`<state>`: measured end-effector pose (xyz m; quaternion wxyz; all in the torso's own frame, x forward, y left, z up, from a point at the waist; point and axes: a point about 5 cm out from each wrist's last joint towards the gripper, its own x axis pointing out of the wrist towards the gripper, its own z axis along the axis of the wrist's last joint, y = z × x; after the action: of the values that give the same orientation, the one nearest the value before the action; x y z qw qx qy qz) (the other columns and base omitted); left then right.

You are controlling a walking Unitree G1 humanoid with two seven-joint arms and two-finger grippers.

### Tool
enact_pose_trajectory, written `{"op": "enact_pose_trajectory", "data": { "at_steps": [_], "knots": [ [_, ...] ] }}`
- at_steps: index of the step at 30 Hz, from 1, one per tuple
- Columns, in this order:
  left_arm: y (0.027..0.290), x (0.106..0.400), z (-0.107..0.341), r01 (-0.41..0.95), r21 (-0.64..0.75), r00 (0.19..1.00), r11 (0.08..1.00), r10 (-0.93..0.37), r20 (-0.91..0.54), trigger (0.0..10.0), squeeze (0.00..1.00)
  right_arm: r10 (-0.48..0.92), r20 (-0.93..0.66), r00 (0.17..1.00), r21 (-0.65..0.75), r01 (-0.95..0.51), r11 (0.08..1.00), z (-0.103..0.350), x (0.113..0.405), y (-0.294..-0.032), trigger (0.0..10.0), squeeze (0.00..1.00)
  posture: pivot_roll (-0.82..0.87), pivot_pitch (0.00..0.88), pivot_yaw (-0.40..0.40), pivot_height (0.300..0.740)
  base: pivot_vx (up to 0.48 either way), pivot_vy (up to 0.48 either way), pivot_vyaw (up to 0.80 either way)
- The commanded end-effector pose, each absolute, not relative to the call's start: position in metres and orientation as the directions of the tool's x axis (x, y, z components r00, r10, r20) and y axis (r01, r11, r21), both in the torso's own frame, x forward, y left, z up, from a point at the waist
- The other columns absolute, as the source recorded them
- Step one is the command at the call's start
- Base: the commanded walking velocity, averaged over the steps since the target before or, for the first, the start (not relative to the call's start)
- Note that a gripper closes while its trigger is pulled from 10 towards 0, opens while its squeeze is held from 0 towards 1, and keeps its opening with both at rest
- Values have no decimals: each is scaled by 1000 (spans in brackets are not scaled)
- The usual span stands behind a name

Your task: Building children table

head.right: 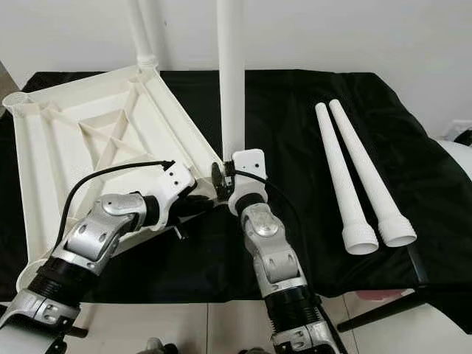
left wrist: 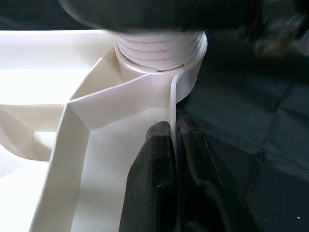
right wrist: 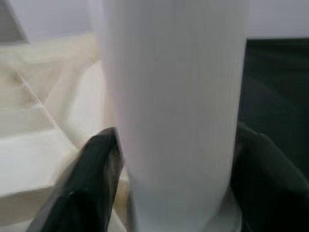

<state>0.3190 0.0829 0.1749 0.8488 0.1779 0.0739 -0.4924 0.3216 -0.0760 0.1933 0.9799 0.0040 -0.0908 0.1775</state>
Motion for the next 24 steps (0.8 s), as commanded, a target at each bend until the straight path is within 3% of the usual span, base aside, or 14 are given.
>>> {"op": "enact_pose_trajectory", "data": {
  "at_steps": [1, 4, 7, 12, 18, 24],
  "knots": [
    [77, 311, 187, 897, 234, 426, 375, -874, -232, 0, 0, 405, 218, 888, -14, -412, 911, 201, 317, -73, 10000, 0, 14, 141, 4, 740, 0, 0, 0],
    [91, 288, 177, 934, 266, 319, 238, -892, -321, 0, 0, 599, 250, 761, -108, -593, 798, 217, 303, -82, 10000, 0, 19, 137, 4, 740, 0, 0, 0],
    [95, 284, 176, 939, 267, 302, 217, -892, -336, 0, 0, 643, 234, 729, -134, -631, 764, 217, 300, -84, 10000, 0, 22, 136, 3, 740, 0, 0, 0],
    [108, 271, 171, 952, 269, 249, 149, -887, -389, 0, 0, 779, 146, 610, -205, -752, 627, 213, 287, -89, 10000, 0, 27, 132, 1, 740, 0, 0, 0],
    [122, 257, 170, 959, 274, 196, 75, -874, -445, 0, 0, 861, 51, 507, -232, -832, 504, 207, 283, -92, 10000, 0, 35, 130, -5, 740, 0, 0, 0],
    [126, 256, 170, 959, 272, 198, 78, -872, -449, 0, 0, 872, 44, 487, -238, -843, 483, 209, 285, -91, 10000, 0, 39, 131, -9, 740, 0, 0, 0]
  ]
}}
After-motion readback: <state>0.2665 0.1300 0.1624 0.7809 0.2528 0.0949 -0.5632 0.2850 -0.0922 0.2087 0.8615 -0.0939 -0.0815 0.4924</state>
